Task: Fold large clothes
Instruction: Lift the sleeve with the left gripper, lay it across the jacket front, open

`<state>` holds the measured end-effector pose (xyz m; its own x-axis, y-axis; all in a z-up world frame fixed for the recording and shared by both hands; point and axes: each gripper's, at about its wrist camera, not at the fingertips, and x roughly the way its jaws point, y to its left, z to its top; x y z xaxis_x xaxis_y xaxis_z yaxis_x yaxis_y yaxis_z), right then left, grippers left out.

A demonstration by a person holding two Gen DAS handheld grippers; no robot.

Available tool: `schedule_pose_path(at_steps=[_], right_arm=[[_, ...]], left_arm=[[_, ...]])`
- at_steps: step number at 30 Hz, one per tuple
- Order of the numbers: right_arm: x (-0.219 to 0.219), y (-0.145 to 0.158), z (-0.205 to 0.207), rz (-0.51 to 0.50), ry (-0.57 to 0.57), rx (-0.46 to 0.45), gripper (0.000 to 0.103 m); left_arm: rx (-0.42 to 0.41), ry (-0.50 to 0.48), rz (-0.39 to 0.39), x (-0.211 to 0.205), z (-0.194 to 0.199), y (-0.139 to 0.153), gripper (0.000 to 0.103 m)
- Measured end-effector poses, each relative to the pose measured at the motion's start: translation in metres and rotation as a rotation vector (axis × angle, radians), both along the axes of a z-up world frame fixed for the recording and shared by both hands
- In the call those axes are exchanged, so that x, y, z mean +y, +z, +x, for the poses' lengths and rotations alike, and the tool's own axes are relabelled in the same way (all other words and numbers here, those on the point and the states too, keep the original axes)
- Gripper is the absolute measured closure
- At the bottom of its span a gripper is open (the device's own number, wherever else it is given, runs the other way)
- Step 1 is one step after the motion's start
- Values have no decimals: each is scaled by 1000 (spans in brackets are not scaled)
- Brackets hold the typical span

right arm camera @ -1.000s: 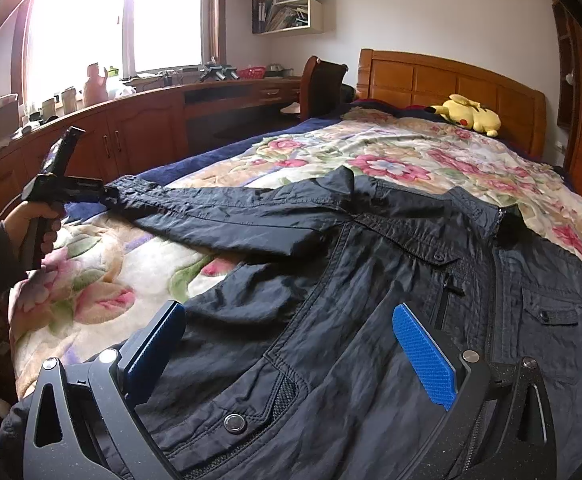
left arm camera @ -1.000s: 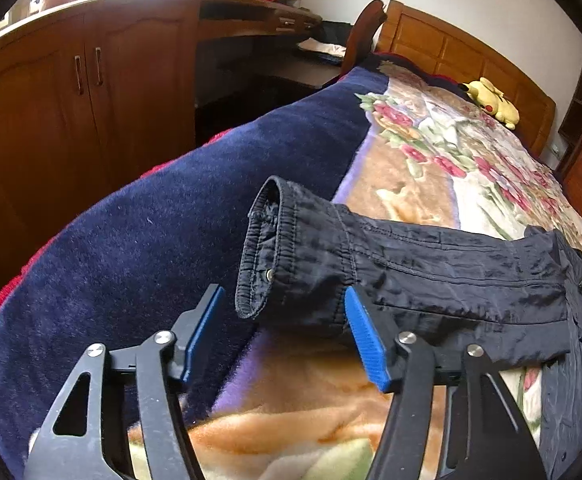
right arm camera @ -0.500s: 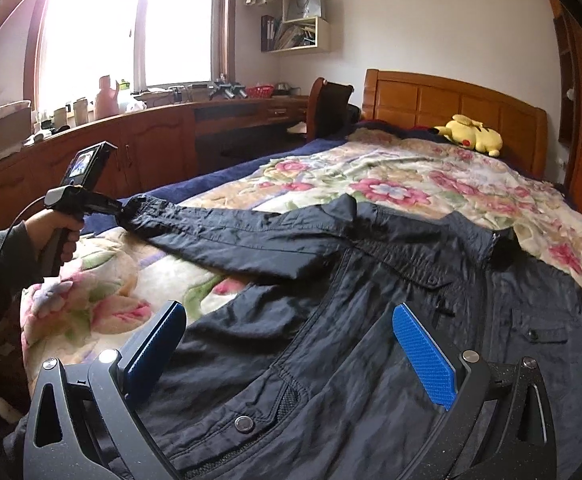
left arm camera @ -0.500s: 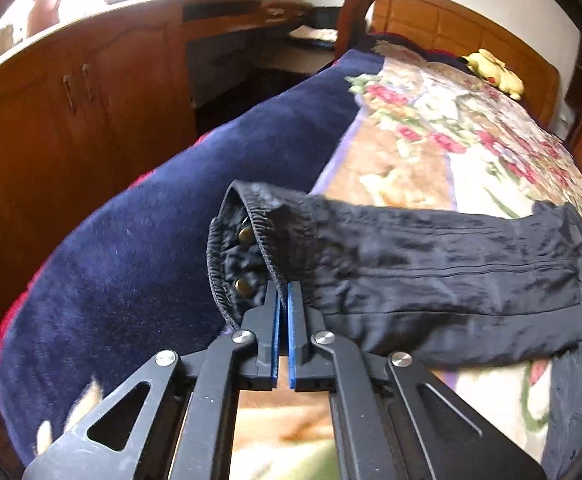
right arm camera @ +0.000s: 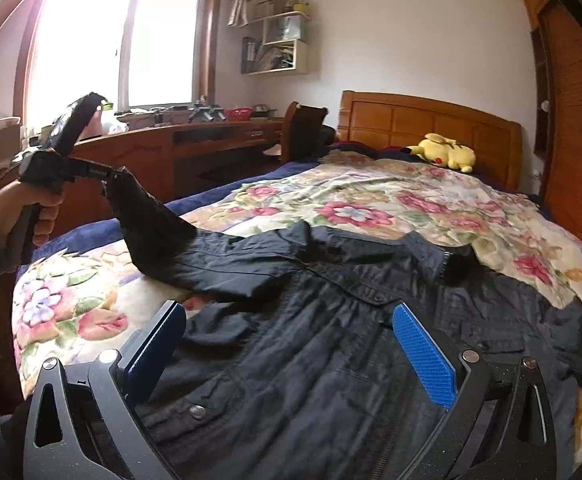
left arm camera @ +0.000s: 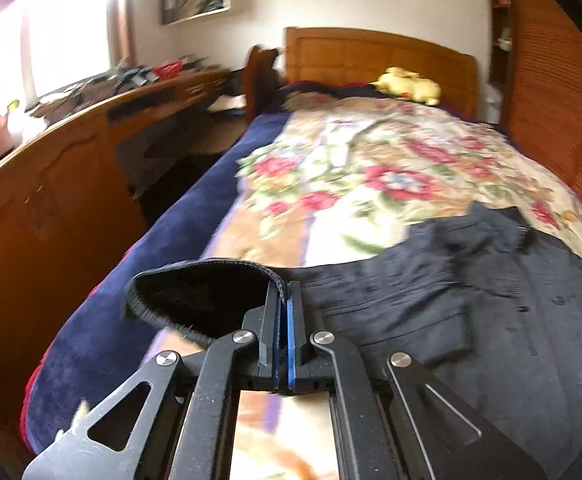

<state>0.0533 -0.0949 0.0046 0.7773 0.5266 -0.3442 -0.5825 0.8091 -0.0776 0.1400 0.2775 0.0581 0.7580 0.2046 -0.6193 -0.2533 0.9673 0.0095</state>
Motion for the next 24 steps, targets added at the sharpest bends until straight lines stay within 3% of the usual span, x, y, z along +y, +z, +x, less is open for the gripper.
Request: schedule_pose_path(at_steps=[14, 20, 24], right_arm=[[-46, -3, 10, 25, -140, 1, 0], [-59, -2, 1, 29, -164, 6, 0], [-61, -3, 0, 31, -167, 21, 0]], left_arm=[[-57, -388, 21, -188, -3, 28, 101], [-53, -489, 14, -235, -18, 22, 101], [-32, -507, 11, -250, -27, 8, 101]])
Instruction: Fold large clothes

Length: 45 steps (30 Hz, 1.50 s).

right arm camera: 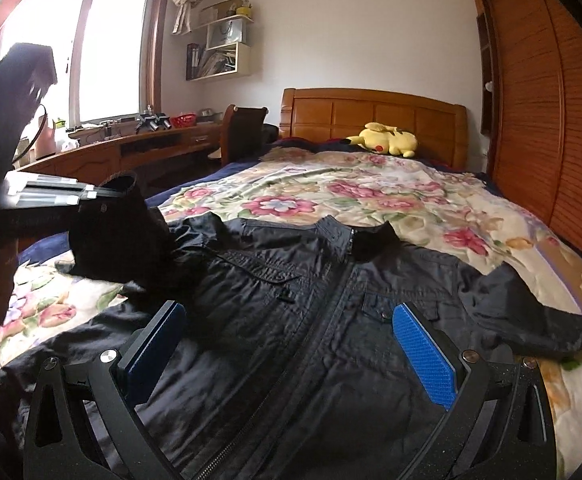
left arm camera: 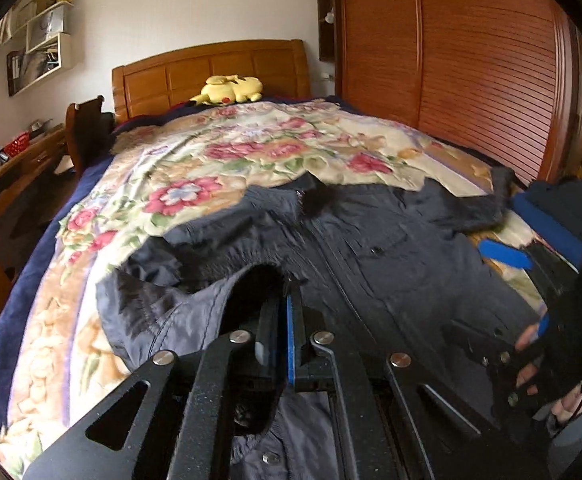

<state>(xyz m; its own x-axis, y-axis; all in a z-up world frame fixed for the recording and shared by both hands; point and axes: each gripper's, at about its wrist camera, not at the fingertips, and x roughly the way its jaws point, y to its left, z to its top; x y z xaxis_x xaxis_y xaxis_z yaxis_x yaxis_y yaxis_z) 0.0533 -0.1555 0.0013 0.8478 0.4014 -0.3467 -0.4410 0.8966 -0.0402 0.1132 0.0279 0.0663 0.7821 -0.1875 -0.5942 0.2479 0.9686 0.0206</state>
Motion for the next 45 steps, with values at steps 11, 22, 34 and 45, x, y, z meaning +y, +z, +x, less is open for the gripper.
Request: schedule_pose_path(at_steps=[11, 22, 34, 45], right_arm=[[-1, 4, 3, 5, 21, 15, 0], [16, 3, 13, 1, 84, 61, 0], [75, -23, 25, -142, 284, 172, 26], [80, -31, 49, -162, 293, 225, 97]], left_arm=[[-32, 47, 48, 8, -42, -40, 62], [-24, 109, 14, 51, -75, -66, 23], [5, 191, 31, 81, -87, -100, 23], [-8, 225, 8, 88, -87, -119, 23]])
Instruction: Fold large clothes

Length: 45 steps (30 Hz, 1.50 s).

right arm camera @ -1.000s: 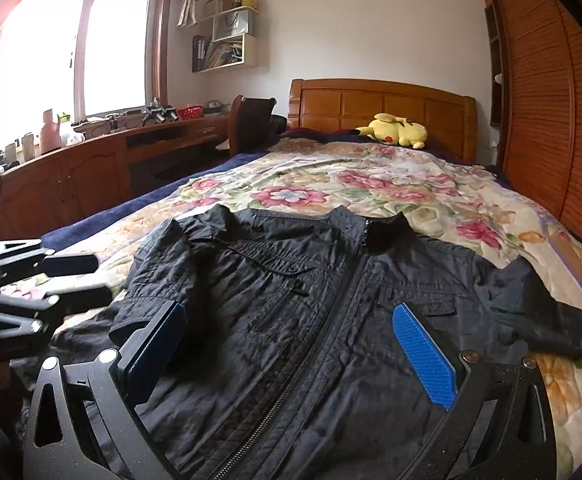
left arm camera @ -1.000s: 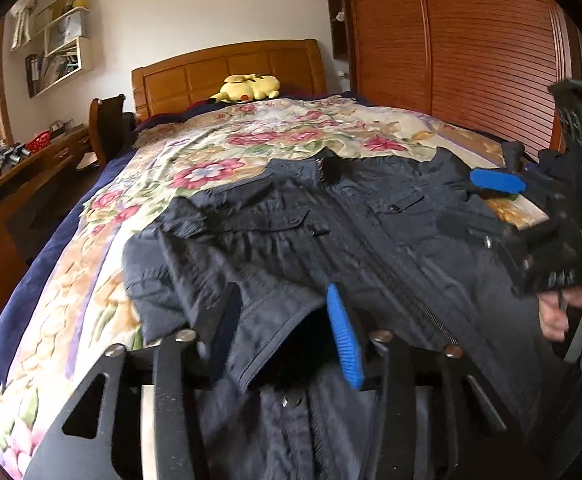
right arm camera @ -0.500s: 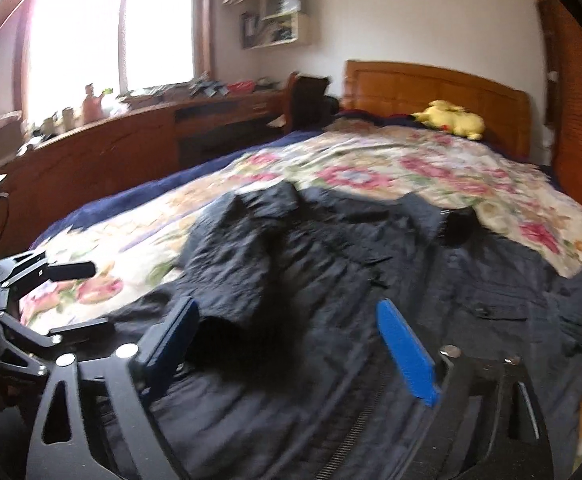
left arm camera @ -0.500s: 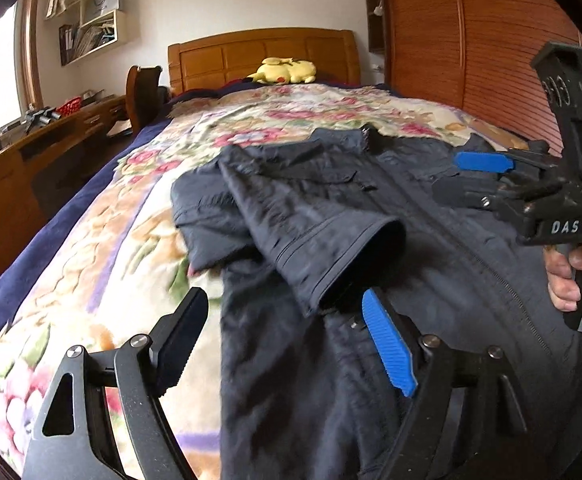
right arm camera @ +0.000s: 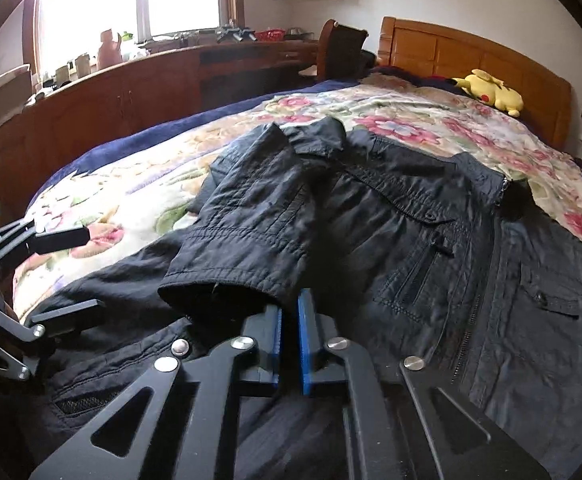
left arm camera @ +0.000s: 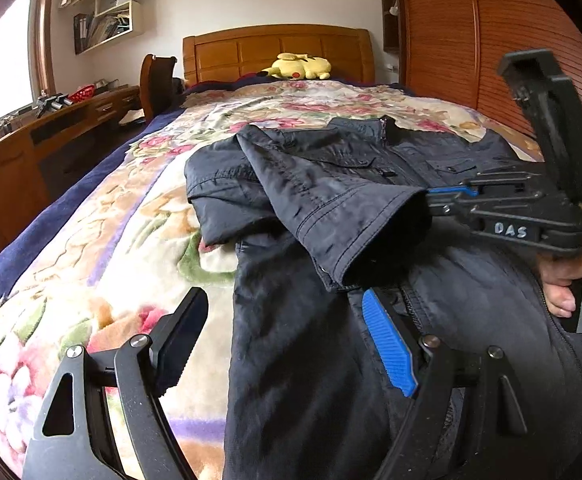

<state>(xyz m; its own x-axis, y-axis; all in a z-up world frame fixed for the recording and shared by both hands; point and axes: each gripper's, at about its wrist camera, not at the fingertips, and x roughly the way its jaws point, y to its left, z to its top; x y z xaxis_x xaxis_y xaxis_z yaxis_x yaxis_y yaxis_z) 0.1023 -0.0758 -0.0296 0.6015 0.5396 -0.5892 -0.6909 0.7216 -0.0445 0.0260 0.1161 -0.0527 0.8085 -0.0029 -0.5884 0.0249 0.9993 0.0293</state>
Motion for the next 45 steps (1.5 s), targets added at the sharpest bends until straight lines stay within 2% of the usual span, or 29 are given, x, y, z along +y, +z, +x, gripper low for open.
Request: schedule_pose_path(at_steps=[5, 9, 16, 20, 25, 30, 38, 42, 44, 45], right_arm=[[-8, 7, -10, 52, -15, -37, 100], [-21, 11, -15, 116, -46, -59, 100], [-82, 29, -34, 192, -146, -134, 101], [-121, 28, -37, 170, -246, -149, 100], [-164, 16, -34, 133, -381, -124, 100], [-195, 10, -38, 128, -447, -99, 100], [-212, 21, -52, 134, -554, -115, 100], [-223, 30, -53, 143, -621, -129, 91], [-227, 33, -55, 173, -639, -129, 82], [-227, 33, -56, 183, -644, -131, 74]], left_arm=[[-36, 21, -23, 3, -5, -1, 23], [-69, 29, -7, 2, -10, 0, 23], [-99, 33, 34, -3, -16, 1, 23], [-111, 39, 58, -6, -19, 2, 23], [-147, 27, 61, -10, -25, 10, 23], [-151, 21, 50, -10, -24, 16, 23], [-141, -13, 27, -20, -22, 33, 23], [-146, -34, 24, -30, -19, 43, 23], [-151, -57, 21, -40, -16, 49, 23], [-154, -70, 24, -46, -13, 52, 23]])
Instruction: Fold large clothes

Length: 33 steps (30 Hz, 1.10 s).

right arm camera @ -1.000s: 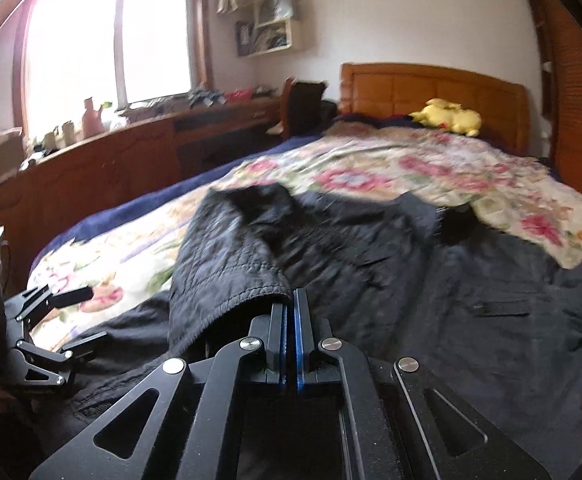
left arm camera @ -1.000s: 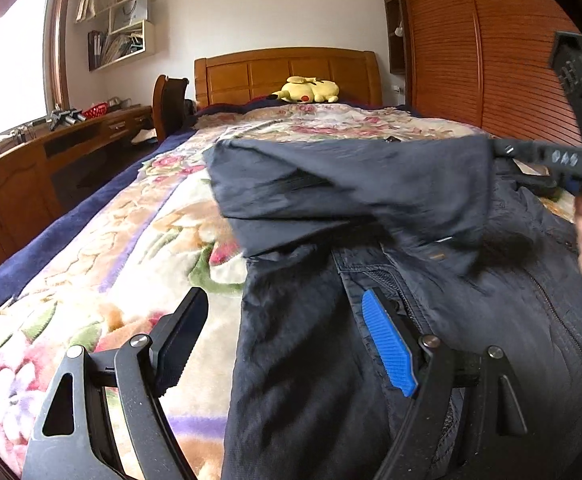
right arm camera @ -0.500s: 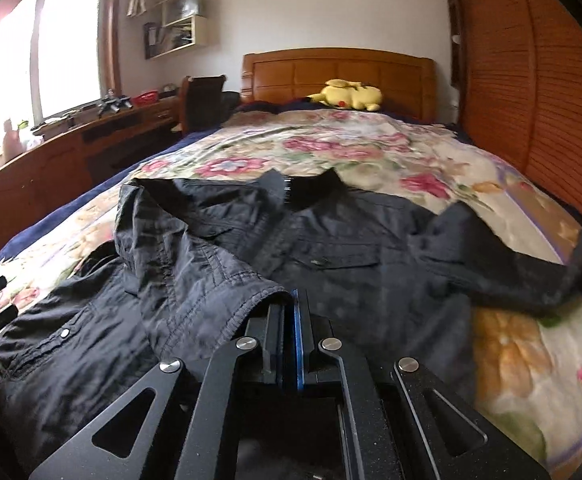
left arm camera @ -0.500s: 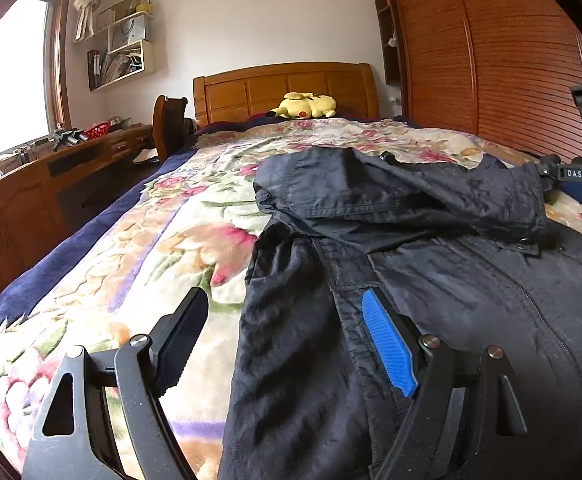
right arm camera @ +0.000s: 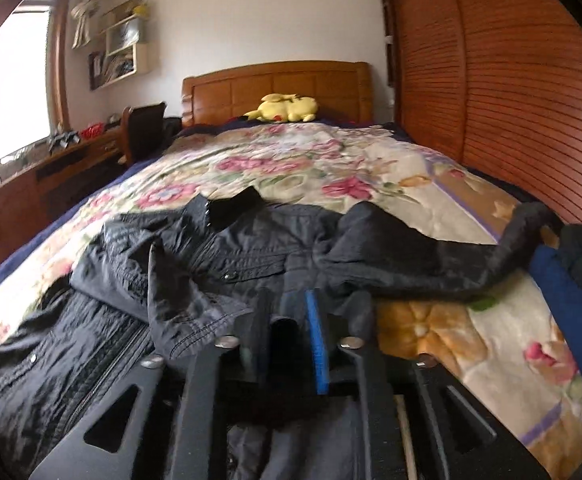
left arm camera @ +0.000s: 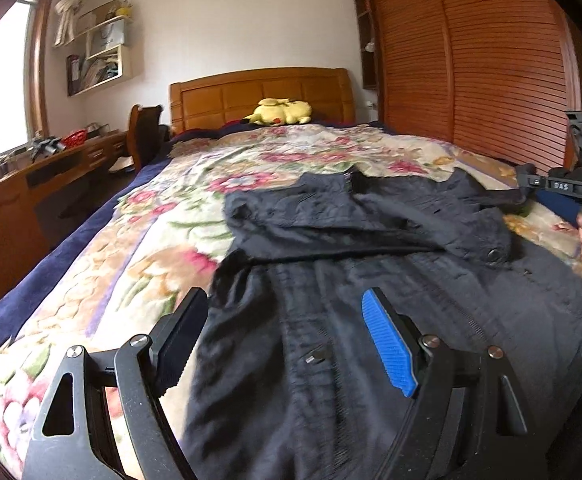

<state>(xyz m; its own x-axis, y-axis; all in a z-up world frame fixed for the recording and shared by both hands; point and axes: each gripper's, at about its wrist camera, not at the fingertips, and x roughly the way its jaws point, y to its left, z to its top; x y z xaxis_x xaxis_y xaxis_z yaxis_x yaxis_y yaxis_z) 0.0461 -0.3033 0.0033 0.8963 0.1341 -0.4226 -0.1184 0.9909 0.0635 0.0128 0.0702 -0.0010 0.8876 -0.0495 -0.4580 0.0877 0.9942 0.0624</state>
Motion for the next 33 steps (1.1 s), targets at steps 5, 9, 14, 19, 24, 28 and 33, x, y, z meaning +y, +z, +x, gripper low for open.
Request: schedule_pose_path(at_steps=[5, 9, 14, 19, 24, 28, 33], right_arm=[[1, 1, -12, 54, 62, -30, 44], [9, -5, -17, 12, 107, -26, 44], [9, -11, -7, -2, 166, 12, 44], [15, -13, 0, -39, 192, 55, 44], [18, -16, 3, -37, 226, 88, 44], [16, -22, 4, -34, 254, 120, 44], [19, -30, 7, -51, 272, 154, 44]], left_arm=[[-18, -46, 9, -27, 12, 12, 23], [-18, -82, 0, -45, 23, 16, 23], [-12, -113, -1, -66, 36, 15, 23], [6, -134, -7, -79, 43, 4, 23], [33, -154, -13, -85, 47, -9, 23], [44, -167, -16, -88, 47, -16, 23], [28, -171, -37, -84, 43, -15, 23]])
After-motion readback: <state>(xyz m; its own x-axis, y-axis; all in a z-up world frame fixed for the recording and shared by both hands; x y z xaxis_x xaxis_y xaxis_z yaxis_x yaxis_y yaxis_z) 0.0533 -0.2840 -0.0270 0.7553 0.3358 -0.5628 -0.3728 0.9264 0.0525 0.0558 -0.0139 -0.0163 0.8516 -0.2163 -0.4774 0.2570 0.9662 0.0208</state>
